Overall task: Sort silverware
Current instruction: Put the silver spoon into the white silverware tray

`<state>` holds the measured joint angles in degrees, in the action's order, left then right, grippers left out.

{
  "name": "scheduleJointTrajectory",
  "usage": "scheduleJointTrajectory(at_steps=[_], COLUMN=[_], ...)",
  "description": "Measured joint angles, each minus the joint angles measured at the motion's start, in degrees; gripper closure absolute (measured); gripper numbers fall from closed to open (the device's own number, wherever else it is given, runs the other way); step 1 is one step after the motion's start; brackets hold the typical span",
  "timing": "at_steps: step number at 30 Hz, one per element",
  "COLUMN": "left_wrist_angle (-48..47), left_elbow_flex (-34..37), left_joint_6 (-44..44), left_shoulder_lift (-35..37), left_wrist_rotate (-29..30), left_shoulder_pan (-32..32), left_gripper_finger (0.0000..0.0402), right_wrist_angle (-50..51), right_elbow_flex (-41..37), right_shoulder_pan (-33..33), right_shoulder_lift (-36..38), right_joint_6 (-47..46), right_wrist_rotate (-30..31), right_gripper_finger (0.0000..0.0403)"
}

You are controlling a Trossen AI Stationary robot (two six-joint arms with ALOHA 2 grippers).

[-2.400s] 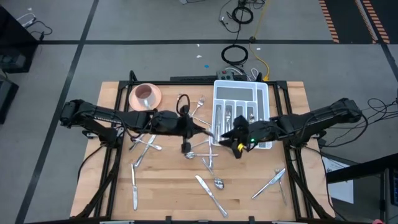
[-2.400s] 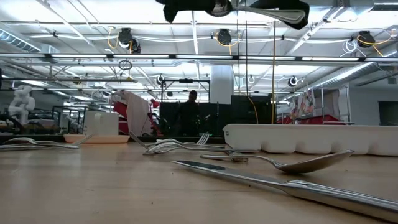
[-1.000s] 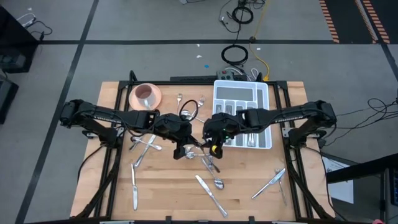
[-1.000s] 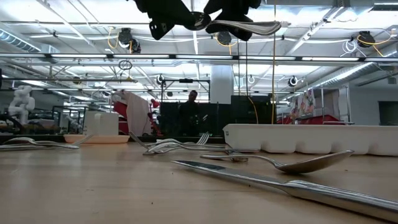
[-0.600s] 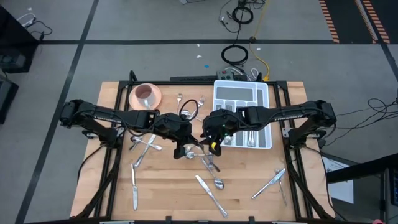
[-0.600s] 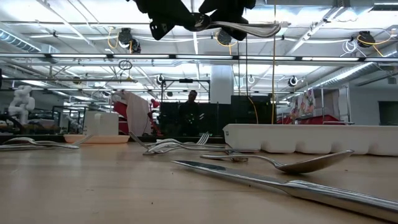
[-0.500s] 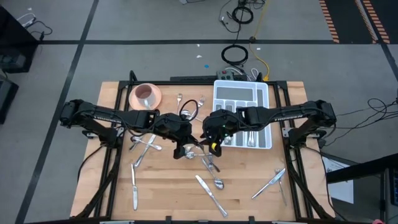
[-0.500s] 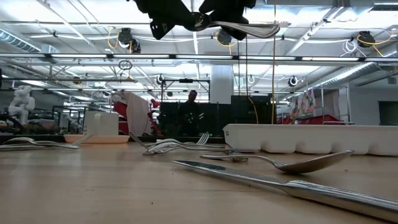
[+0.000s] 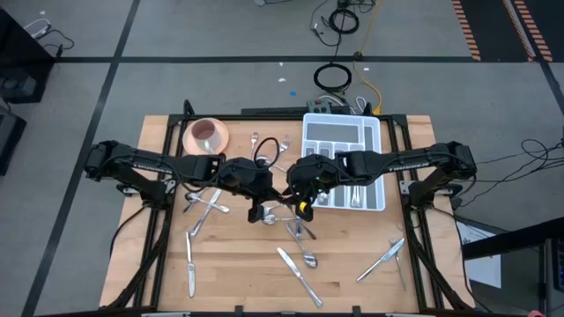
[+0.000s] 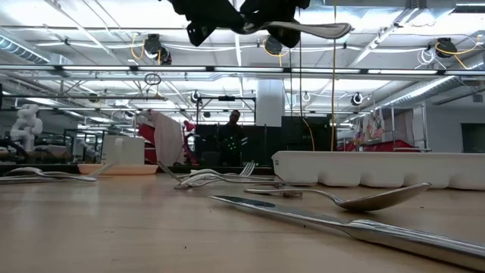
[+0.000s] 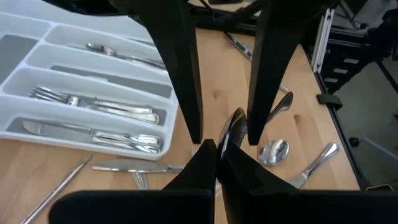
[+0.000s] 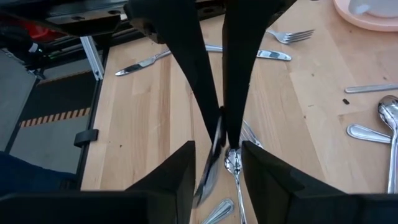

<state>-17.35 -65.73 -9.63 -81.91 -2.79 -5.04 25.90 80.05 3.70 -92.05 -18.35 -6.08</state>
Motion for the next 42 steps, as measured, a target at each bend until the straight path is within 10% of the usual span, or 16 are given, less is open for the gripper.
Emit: scheduleJointTrajectory(at_steps=[12, 22, 34, 42], left_wrist_angle=[0.12, 0.18, -0.07, -3.42], left_elbow_flex=[0.00, 0.00, -0.04, -0.04], left_joint_6=[-0.38, -0.58, -0.19, -0.09], left_shoulder_lift=[0.00, -0.02, 0.07, 1.65], left_wrist_rotate=[0.64, 3.67, 4.01, 8.39], left_shoulder_pan=[0.04, -0.03, 0.00, 0.02], left_gripper_finger=[0.0394, 0.0390, 0.0240, 0.0181], right_wrist_angle=[1.23, 1.69, 3.01, 9.43], right_elbow_flex=[0.02, 0.04, 0.02, -0.02], right_shoulder_pan=[0.00, -0.02, 0.07, -1.54], right_shoulder_lift=[0.00, 0.00, -0.11, -0.09], right_joint_6=[1.91, 3.47, 4.31, -2.83], right_wrist_rotate=[0.30, 0.75, 1.34, 12.95], right_gripper_finger=[0.0391, 0.0401, 0.0402, 0.0402])
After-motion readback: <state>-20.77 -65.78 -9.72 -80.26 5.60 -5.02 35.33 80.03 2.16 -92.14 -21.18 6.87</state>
